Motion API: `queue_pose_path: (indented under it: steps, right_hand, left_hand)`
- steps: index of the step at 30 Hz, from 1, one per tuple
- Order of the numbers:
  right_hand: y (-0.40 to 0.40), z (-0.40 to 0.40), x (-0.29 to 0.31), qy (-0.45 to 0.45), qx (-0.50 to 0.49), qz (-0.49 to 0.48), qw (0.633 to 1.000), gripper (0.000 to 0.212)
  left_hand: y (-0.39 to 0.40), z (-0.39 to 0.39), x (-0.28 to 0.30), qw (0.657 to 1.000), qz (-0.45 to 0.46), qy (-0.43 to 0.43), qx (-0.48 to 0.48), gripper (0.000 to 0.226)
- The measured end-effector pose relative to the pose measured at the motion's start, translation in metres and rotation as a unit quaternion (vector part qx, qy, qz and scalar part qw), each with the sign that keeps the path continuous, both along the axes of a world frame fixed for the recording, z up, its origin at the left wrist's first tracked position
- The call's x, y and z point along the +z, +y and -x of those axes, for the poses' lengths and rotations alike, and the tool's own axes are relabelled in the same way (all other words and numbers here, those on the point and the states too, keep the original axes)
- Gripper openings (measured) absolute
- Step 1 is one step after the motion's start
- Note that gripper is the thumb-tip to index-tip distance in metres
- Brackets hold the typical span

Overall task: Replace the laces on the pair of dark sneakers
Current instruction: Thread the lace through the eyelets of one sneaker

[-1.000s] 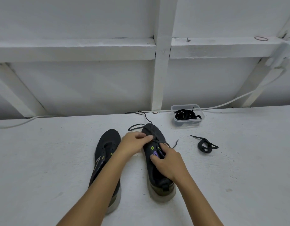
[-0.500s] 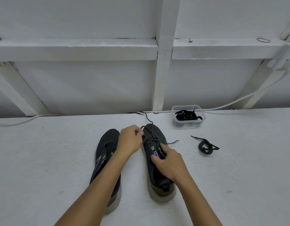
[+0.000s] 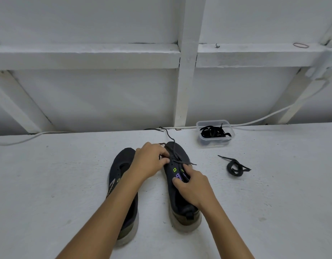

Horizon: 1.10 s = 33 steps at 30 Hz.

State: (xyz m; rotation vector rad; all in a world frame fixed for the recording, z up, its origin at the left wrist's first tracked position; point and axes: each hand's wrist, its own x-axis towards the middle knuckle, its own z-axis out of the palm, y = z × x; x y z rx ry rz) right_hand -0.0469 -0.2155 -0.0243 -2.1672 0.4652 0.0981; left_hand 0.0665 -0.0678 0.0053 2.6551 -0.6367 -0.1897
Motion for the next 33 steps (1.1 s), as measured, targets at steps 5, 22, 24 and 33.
queue_pose_path:
  steps: [5, 22, 24, 33]
  right_hand:
    - [0.001, 0.001, 0.005, -0.007, -0.002, -0.004, 1.000, 0.049]
    - [0.001, 0.003, 0.008, 0.002, 0.003, -0.006, 1.000, 0.050]
    - [0.002, 0.003, 0.009, -0.001, 0.001, -0.009, 1.000, 0.048]
    - [0.002, 0.003, 0.008, 0.004, -0.003, -0.013, 1.000, 0.052]
  left_hand:
    - [0.001, 0.002, -0.001, 1.000, -0.021, -0.003, 0.006, 0.008]
    - [-0.005, 0.003, 0.002, 0.994, -0.105, -0.040, -0.012, 0.040]
    - [-0.007, 0.006, 0.001, 0.997, -0.070, -0.018, 0.014, 0.024]
    - [-0.005, 0.009, -0.002, 0.892, 0.292, 0.225, 0.260, 0.014]
